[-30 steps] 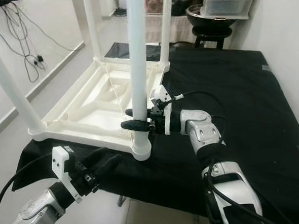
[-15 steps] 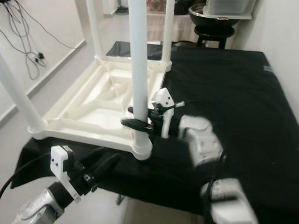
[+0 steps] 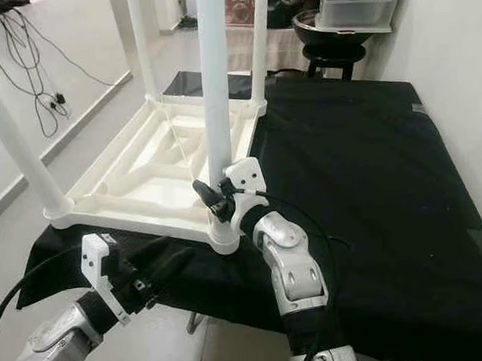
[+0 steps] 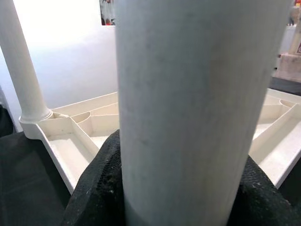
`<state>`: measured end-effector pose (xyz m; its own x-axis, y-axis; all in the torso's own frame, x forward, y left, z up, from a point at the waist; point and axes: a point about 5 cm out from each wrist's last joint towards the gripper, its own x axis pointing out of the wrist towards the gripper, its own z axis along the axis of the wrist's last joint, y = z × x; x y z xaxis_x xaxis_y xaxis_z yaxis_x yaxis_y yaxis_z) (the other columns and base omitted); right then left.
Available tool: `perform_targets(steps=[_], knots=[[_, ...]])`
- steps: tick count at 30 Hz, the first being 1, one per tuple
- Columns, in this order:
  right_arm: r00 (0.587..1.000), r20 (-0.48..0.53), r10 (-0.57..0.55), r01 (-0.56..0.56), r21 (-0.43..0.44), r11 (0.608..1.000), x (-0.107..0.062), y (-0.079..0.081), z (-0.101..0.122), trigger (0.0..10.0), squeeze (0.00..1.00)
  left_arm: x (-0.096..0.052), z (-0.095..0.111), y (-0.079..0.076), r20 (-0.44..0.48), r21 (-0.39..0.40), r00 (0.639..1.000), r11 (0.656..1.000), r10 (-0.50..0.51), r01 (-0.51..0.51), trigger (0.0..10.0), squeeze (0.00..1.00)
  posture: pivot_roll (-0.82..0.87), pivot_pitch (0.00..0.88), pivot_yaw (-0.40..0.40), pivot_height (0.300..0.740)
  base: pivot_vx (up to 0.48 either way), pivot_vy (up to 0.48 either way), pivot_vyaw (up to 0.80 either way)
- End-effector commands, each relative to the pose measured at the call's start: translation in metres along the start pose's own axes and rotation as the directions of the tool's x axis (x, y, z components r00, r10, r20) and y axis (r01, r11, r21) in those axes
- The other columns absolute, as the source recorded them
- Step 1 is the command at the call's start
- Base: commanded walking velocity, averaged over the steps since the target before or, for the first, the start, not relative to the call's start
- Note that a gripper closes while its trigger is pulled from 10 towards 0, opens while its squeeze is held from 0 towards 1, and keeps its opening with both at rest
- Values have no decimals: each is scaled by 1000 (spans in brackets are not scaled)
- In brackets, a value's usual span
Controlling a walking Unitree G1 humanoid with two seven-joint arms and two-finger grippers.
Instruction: Building children table
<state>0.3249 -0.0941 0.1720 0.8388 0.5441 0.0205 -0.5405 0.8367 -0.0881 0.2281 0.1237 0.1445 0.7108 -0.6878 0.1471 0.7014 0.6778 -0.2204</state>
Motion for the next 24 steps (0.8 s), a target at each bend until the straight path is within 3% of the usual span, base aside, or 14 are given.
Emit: perform_targets(steps=[1,2,3,4,8,9,10,11,12,14,15,16,19,24], knots=[[990,-127,-55,52,-20,998,-3,-8,-23,5059,0,-1,-2,2,0,-7,1000,1000,18,-18,10000,0,-11,58,-18,740,0,0,0],[990,-127,-55,52,-20,998,-3,-8,-23,5059,0,-1,-2,2,0,-7,1000,1000,18,-18,10000,0,-11,58,-18,740,0,0,0],[992,-117,-46,46,-3,999,-2,-8,-20,10000,878,0,-2,2,-1,-8,1000,1000,17,-17,10000,0,-11,51,-15,740,0,0,0],[996,-89,-2,4,28,1000,1,-8,-15,10000,1000,0,-3,2,-2,-9,1000,1000,14,-14,10000,0,-11,50,-15,740,0,0,0],[989,0,150,-150,82,985,6,-4,2,10000,1000,1,-3,1,-4,-11,1000,1000,10,-10,10000,0,-11,47,-15,740,0,0,0],[964,29,264,-265,70,962,7,-2,10,10000,714,1,-4,1,-4,-12,1000,1000,9,-9,10000,0,-8,46,-18,740,0,0,0],[964,29,264,-265,70,962,7,-2,10,10000,714,1,-4,1,-4,-12,1000,1000,9,-9,10000,0,-8,46,-18,740,0,0,0],[942,39,334,-335,55,940,7,0,15,10000,0,1,-4,0,-4,-12,1000,1000,9,-9,10000,0,-4,45,-20,740,0,0,0],[907,32,420,-420,32,907,7,1,17,10000,0,1,-4,0,-3,-13,1000,1000,9,-9,10000,0,1,45,-22,740,0,0,0],[907,32,420,-420,32,907,7,1,17,10000,0,1,-4,0,-3,-13,1000,1000,9,-9,10000,0,1,45,-22,740,0,0,0],[837,-4,547,-547,-25,837,7,-1,17,10000,0,1,-4,-1,-2,-13,1000,1000,9,-10,10000,0,8,47,-25,740,0,0,0],[837,-4,547,-547,-25,837,7,-1,17,10000,0,1,-4,-1,-2,-13,1000,1000,9,-10,10000,0,8,47,-25,740,0,0,0],[732,-35,680,-681,-30,731,10,-5,18,10000,0,0,-4,-3,-3,-15,1000,1000,9,-9,10000,0,19,56,-26,740,0,0,0],[693,-39,720,-721,-19,693,15,-6,19,9843,0,-3,-4,-6,-6,-17,1000,1000,9,-9,10000,0,39,66,-24,740,0,0,0]])
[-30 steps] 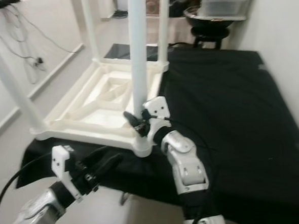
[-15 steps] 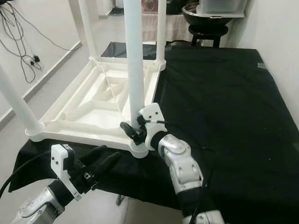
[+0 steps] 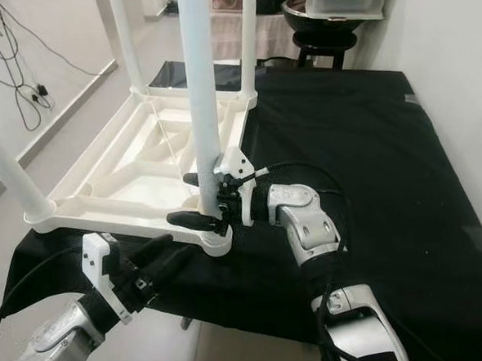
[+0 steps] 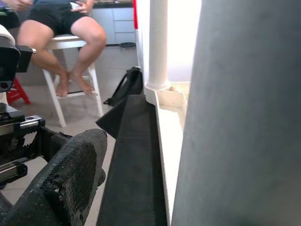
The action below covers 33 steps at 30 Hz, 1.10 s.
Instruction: Building children table
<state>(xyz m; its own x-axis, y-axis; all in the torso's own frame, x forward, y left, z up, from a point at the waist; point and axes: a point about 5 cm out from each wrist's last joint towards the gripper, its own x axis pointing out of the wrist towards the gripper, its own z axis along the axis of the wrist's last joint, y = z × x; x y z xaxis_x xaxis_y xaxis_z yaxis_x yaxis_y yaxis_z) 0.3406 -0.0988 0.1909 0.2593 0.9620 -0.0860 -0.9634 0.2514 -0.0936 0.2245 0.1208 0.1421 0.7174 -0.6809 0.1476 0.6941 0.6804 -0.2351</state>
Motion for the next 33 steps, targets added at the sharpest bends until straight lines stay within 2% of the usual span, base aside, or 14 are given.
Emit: perform_targets(steps=[1,2,15,17,18,19,20,21,22,24,26,28,31,33], knots=[[996,5,92,-92,1,996,10,1,3,9843,0,-3,-1,-3,-10,-5,1000,1000,0,0,10000,0,39,66,-24,740,0,0,0],[993,14,120,-121,16,993,11,0,5,0,0,-4,-1,-4,-13,-6,1000,1000,-1,1,10000,0,45,71,-25,740,0,0,0],[992,16,125,-125,11,992,5,-8,4,0,0,-5,-1,-5,-18,-8,1000,1000,0,0,10000,0,43,86,-27,740,0,0,0],[997,-1,79,-79,-3,997,2,-7,-1,0,0,-5,0,-5,-18,-8,1000,1000,1,-1,10000,0,38,86,-27,740,0,0,0],[1000,-22,3,-3,-15,1000,-1,-5,-7,0,0,-5,0,-4,-17,-8,1000,1000,3,-3,10000,0,32,86,-26,740,0,0,0],[975,-58,-216,219,53,974,-2,3,-20,0,0,-7,1,-2,-18,-6,1000,1000,6,-6,10000,0,31,85,-33,740,0,0,0],[975,-58,-216,219,53,974,-2,3,-20,0,0,-7,1,-2,-18,-6,1000,1000,6,-6,10000,0,31,85,-33,740,0,0,0],[849,-100,-519,527,92,845,1,5,-30,0,0,-8,2,0,-21,-2,1000,1000,7,-7,10000,0,25,88,-27,740,0,0,0],[708,-174,-685,706,186,683,-1,17,-43,0,0,-9,2,1,-23,2,1000,1000,9,-9,10000,0,19,88,-23,740,0,0,0],[708,-174,-685,706,186,683,-1,17,-43,0,0,-9,2,1,-23,2,1000,1000,9,-9,10000,0,19,88,-23,740,0,0,0],[673,-151,-724,735,37,677,2,39,-39,0,0,-9,3,4,-25,7,1000,1000,11,-11,10000,0,19,85,1,740,0,0,0],[759,-121,-640,650,81,755,12,38,-37,0,0,-8,2,7,-27,9,999,1000,17,-17,10000,0,-11,57,18,740,0,0,0],[784,-156,-601,617,90,782,17,36,-45,0,0,-6,1,9,-38,6,999,1000,-1,1,10000,0,8,54,-2,740,0,0,0],[764,-162,-624,639,56,768,16,29,-45,0,0,-5,1,10,-31,9,999,1000,9,-8,10000,0,1,49,5,740,0,0,0]])
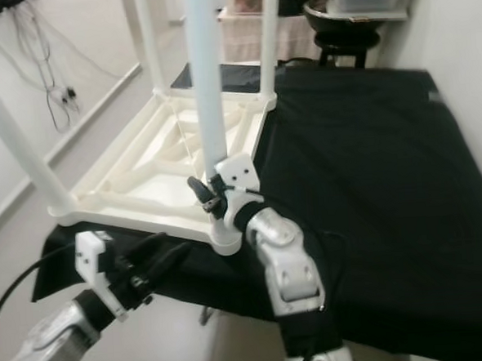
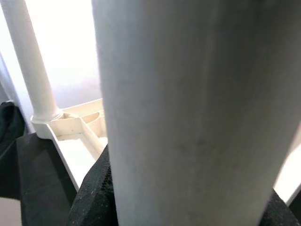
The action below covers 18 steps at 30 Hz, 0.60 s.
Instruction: Building children table
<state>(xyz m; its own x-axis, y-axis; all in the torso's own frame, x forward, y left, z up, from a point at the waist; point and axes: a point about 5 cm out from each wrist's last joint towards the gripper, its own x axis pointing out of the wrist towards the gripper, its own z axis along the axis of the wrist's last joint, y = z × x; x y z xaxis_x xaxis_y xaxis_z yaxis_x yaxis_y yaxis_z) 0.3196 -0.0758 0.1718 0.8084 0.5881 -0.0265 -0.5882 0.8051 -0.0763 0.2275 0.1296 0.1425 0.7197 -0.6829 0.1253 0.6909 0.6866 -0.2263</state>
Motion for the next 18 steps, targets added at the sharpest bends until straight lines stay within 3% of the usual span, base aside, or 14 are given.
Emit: perform_targets(steps=[1,4,5,6,8,13,14,15,16,17,18], knots=[[990,-143,-12,13,6,1000,-2,-2,-30,0,0,-1,-2,2,-9,-1,1000,1000,3,-3,10000,0,1,49,5,740,0,0,0],[989,-144,-35,35,-6,999,-2,-5,-29,0,0,-1,-2,2,-3,2,1000,1000,14,-14,10000,0,6,47,2,740,0,0,0],[990,-137,-36,39,16,999,-3,-5,-27,10000,0,-1,-2,2,-1,4,1000,1000,19,-19,10000,0,6,45,1,740,0,0,0],[990,-137,-36,39,16,999,-3,-5,-27,10000,0,-1,-2,2,-1,4,1000,1000,19,-19,10000,0,6,45,1,740,0,0,0],[992,-123,-29,34,36,999,-5,-4,-20,10000,1000,0,-2,2,0,3,1000,1000,20,-20,10000,0,4,42,-3,740,0,0,0],[993,0,114,-114,88,990,0,-12,6,10000,1000,1,-2,2,0,0,1000,1000,14,-14,10000,0,5,42,-4,740,0,0,0],[980,28,195,-197,79,977,1,-13,11,10000,1000,1,-2,1,1,-1,1000,1000,12,-12,10000,0,9,42,-1,740,0,0,0],[980,28,195,-197,79,977,1,-13,11,10000,1000,1,-2,1,1,-1,1000,1000,12,-12,10000,0,9,42,-1,740,0,0,0],[954,46,296,-298,27,954,1,-14,16,10000,1000,2,-2,1,1,-1,1000,1000,11,-11,10000,0,14,42,-4,740,0,0,0],[954,46,296,-298,27,954,1,-14,16,10000,1000,2,-2,1,1,-1,1000,1000,11,-11,10000,0,14,42,-4,740,0,0,0],[917,38,398,-397,-21,918,0,-16,20,10000,800,2,-2,1,1,-2,1000,1000,10,-10,10000,0,12,43,-7,740,0,0,0]])
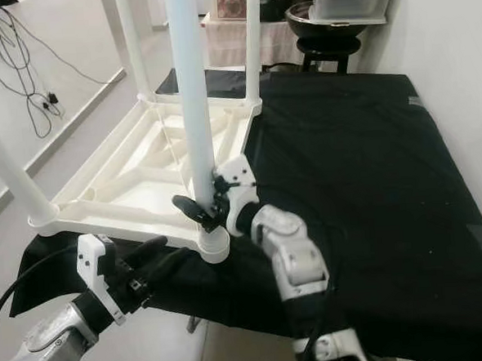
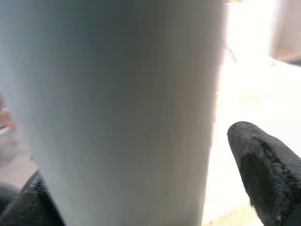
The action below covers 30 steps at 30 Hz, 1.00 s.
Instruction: Building children table
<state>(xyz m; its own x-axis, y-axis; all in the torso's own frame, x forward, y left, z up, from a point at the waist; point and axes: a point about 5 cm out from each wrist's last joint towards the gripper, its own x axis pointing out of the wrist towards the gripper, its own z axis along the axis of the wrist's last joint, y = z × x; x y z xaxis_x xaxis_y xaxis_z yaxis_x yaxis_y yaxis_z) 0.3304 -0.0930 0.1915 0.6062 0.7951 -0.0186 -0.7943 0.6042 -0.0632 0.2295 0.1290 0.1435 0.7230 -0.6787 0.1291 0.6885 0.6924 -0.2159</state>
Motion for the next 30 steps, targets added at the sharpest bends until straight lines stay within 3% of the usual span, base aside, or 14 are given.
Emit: perform_targets(steps=[1,2,6,11,12,13,22,30], knots=[[978,-6,209,-209,-56,976,3,2,4,10000,0,1,-3,0,-3,-14,1000,1000,5,-5,10000,0,16,45,-13,740,0,0,0],[978,-6,209,-209,-56,976,3,2,4,10000,0,1,-3,0,-3,-14,1000,1000,5,-5,10000,0,16,45,-13,740,0,0,0],[925,-29,378,-379,-69,923,4,-5,9,10000,0,1,-4,-3,0,-15,1000,1000,6,-6,10000,0,24,49,-23,740,0,0,0],[893,-8,451,-450,-47,892,7,-9,13,10000,0,1,-4,-4,1,-15,1000,1000,8,-8,10000,0,27,54,-23,740,0,0,0],[885,-17,466,-466,-38,884,9,-10,13,7176,0,0,-4,-5,0,-16,1000,1000,8,-8,10000,0,30,56,-22,740,0,0,0],[877,-28,479,-480,-40,876,11,-12,13,0,0,0,-4,-5,-1,-17,1000,1000,7,-7,10000,0,34,58,-20,740,0,0,0],[858,-18,514,-514,-19,858,14,-18,12,0,0,-2,-5,-7,-8,-21,1000,1000,3,-3,10000,0,38,63,-17,740,0,0,0],[890,-6,457,-456,-63,888,5,-24,11,0,0,-2,-5,-8,-8,-26,1000,1000,1,-1,10000,0,27,66,-12,740,0,0,0]])
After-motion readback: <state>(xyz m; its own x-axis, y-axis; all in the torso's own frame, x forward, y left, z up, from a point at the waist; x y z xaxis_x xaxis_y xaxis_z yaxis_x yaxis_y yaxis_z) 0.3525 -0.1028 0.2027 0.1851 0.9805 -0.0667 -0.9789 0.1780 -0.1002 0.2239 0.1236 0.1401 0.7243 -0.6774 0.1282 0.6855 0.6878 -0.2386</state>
